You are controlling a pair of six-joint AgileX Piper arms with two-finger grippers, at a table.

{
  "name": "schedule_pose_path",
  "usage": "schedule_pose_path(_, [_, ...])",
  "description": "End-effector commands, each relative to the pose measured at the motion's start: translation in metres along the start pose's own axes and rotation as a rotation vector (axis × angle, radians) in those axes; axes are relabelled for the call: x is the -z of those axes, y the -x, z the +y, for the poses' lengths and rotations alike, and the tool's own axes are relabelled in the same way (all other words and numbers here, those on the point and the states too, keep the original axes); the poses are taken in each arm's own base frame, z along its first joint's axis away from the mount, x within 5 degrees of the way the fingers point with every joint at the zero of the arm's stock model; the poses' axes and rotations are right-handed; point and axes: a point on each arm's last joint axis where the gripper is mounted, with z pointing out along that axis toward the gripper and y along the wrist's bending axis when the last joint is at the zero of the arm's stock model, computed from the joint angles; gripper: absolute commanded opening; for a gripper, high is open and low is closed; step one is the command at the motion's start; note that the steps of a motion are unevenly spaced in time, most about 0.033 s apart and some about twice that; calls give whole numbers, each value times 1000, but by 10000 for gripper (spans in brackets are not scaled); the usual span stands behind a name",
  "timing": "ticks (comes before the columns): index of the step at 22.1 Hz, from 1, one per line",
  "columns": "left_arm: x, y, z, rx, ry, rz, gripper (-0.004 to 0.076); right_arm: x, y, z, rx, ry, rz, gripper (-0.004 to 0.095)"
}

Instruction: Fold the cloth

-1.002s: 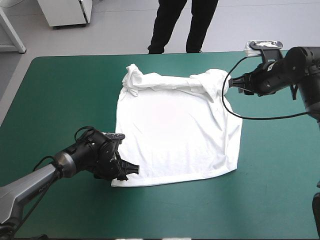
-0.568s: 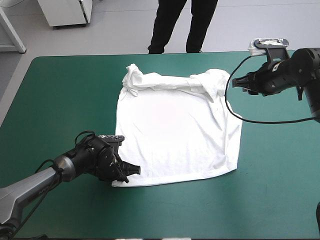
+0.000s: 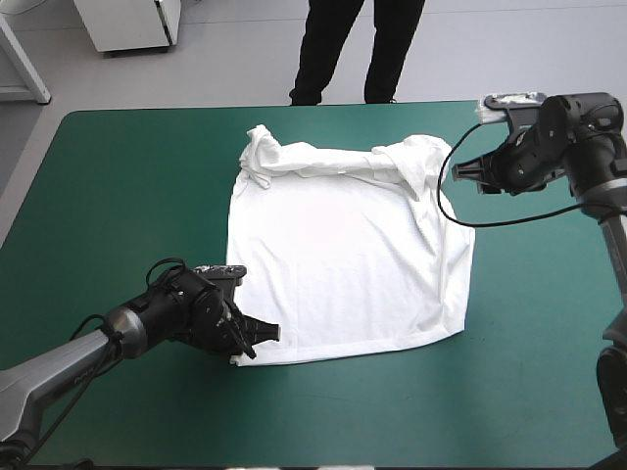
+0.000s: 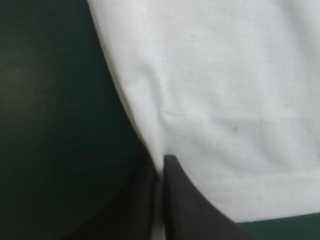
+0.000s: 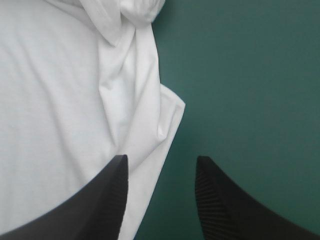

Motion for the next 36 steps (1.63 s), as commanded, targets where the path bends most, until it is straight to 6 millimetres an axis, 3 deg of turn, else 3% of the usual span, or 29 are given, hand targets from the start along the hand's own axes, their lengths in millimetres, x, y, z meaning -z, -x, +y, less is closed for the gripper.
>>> schedule_pose_path(1, [-10,-4,4,-28,35,22,-22,-17,-13,-2,-7,-2,75,479])
schedule_pose_path(4, [-9,-3,4,-28,33,19,-22,-52,-30,-2,-18,9,110,477])
schedule_pose_path(10, [-9,-2,4,-35,35,9,-22,-99,-43,-1,-34,35,211,469])
schedule_pose_path(16, [-9,-2,4,-35,35,9,-22,-113,-41,-1,-36,35,207,469])
schedule_pose_path(23, [-6,1,2,-36,26,-6,-22,-142,-43,4,-32,42,255,446])
schedule_pose_path(28, [2,10,-3,-45,16,-45,-22,-155,-47,17,-19,49,296,312])
schedule_pose_path(30, [5,12,-4,-49,13,-57,-22,-156,-48,20,-37,42,307,201])
schedule_pose_path(32, [8,16,-4,-69,26,-80,-22,-154,-53,17,-14,10,363,-11])
schedule_pose_path(36, [22,31,0,-62,54,-115,-22,-134,-51,16,-11,7,334,-13])
